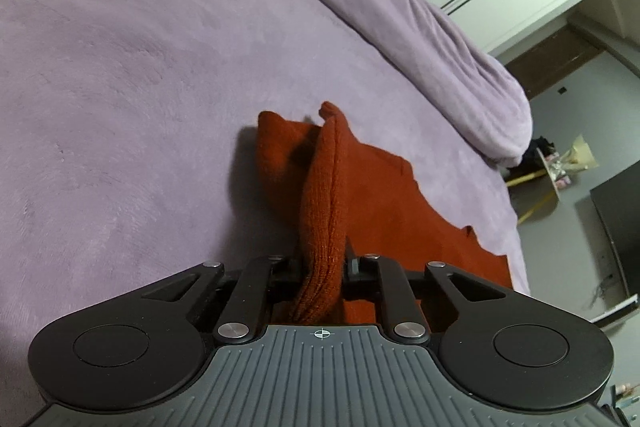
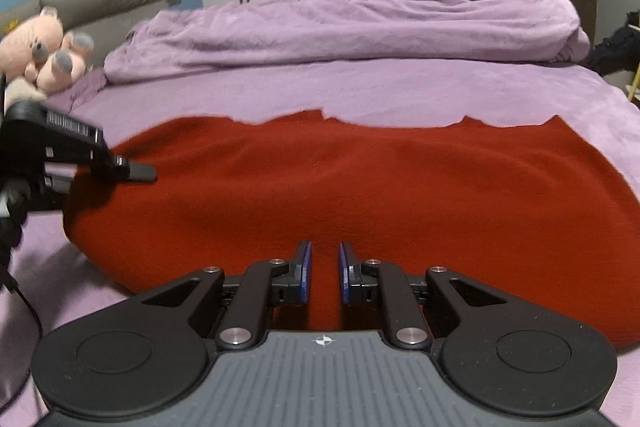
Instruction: Fold small clothes
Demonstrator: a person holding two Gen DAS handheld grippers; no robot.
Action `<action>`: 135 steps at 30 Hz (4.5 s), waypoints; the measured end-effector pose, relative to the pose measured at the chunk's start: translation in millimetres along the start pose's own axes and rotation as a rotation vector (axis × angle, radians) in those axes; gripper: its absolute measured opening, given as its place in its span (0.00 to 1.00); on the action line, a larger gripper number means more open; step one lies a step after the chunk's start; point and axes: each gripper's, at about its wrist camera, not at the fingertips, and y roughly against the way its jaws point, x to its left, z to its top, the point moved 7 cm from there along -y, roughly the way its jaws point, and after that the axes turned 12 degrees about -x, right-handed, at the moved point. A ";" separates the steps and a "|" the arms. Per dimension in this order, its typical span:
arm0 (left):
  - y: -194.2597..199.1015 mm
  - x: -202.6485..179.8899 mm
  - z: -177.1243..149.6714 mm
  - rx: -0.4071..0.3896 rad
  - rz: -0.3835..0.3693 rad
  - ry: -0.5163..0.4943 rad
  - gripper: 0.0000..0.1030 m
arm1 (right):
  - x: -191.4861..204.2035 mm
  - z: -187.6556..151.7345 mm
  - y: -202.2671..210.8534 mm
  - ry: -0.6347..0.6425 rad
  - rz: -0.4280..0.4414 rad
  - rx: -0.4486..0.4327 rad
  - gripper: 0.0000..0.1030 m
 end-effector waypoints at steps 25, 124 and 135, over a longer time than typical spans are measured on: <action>-8.8 -156.9 -27.4 0.012 -0.043 -0.199 0.13 | -112.0 -5.7 77.6 -0.283 -0.123 -0.081 0.32; -17.4 -155.6 -162.9 0.219 0.075 -0.415 0.72 | -216.0 38.9 60.3 -0.086 -0.337 -0.063 0.40; -17.1 -158.5 -164.9 0.215 0.100 -0.384 0.72 | -241.1 -23.9 113.2 -0.584 -0.160 -0.023 0.44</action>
